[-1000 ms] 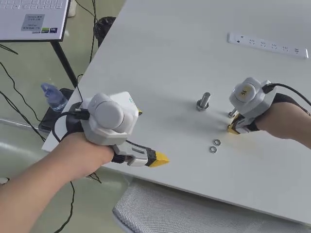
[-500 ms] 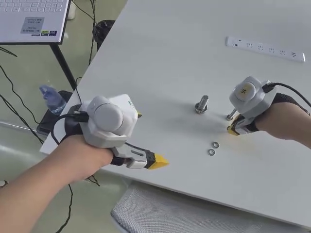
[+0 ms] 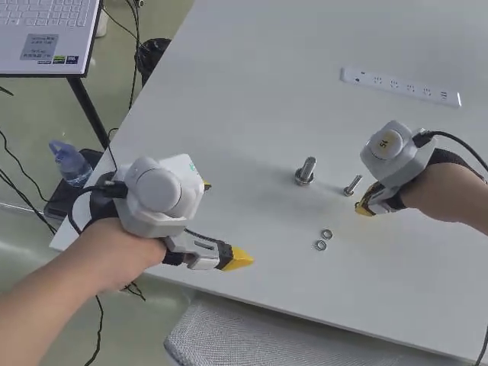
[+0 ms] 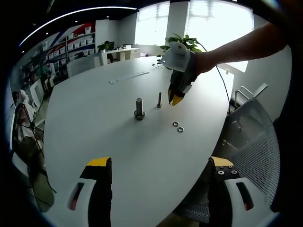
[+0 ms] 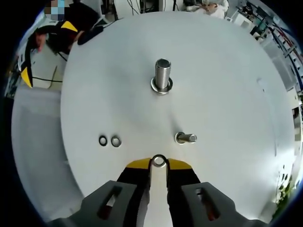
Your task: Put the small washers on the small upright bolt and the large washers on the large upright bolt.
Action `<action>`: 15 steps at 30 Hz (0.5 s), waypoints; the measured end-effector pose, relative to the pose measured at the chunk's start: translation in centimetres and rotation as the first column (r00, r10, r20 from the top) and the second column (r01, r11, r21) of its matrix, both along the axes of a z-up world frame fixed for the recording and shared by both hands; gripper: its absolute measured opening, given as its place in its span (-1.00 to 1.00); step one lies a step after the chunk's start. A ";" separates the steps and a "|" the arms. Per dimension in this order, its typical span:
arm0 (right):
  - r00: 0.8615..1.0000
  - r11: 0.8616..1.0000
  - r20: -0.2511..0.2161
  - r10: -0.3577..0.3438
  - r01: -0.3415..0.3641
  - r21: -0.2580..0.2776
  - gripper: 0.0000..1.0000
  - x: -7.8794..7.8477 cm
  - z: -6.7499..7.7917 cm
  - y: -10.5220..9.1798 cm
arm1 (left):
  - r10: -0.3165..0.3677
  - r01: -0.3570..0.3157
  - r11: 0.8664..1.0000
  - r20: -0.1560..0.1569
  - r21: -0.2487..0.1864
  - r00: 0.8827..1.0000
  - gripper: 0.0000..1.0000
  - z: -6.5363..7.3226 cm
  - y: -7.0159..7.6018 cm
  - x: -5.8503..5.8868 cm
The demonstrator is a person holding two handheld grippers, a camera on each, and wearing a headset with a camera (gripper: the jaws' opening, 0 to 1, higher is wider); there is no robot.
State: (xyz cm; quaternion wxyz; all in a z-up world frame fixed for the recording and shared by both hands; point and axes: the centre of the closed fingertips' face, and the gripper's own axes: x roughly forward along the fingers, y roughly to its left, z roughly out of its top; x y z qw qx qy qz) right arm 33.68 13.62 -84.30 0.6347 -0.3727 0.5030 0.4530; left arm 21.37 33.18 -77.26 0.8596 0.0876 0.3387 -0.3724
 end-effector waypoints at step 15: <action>1.000 1.000 0.016 -0.010 0.010 0.005 -0.76 1.5 2.2 -0.3 | -0.003 0.003 1.000 0.003 0.008 1.000 0.69 -0.6 0.4 0.9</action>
